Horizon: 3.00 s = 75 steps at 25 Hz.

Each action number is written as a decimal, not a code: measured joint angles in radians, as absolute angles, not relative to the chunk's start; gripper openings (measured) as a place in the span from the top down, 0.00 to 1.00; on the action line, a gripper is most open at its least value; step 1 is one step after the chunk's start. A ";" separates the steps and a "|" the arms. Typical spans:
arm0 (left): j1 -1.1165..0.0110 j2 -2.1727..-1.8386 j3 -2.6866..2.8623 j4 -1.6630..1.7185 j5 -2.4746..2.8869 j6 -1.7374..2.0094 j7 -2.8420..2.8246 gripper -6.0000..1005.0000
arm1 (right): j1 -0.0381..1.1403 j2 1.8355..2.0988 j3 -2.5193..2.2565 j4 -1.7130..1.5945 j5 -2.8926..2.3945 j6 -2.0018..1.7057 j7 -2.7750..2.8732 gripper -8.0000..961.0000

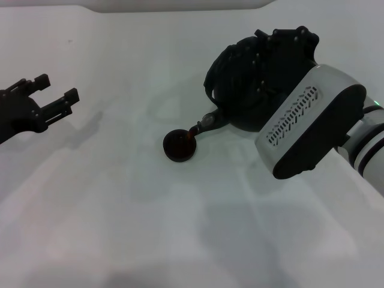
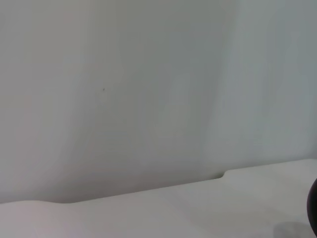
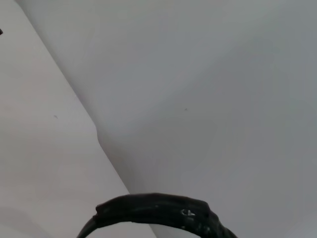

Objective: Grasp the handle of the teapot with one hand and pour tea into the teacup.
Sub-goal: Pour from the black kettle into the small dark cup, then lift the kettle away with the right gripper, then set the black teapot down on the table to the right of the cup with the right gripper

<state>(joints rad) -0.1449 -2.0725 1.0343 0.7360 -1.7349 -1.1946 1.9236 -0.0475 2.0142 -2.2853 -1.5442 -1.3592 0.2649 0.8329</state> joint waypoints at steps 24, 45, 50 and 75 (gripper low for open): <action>-0.176 -2.071 1.042 0.707 -1.730 -1.171 1.933 0.23 | -0.048 2.014 -2.284 -1.534 -1.364 0.273 0.835 0.88; -0.184 -2.071 1.042 0.707 -1.720 -1.157 1.933 0.23 | -0.040 2.014 -2.293 -1.537 -1.357 0.267 0.839 0.88; -0.187 -2.071 1.040 0.707 -1.704 -1.155 1.933 0.23 | -0.038 2.011 -2.248 -1.543 -1.295 0.212 0.856 0.88; -0.209 -2.071 1.035 0.695 -1.696 -1.143 1.933 0.23 | -0.208 2.010 -1.752 -1.395 -1.022 -0.556 0.857 0.87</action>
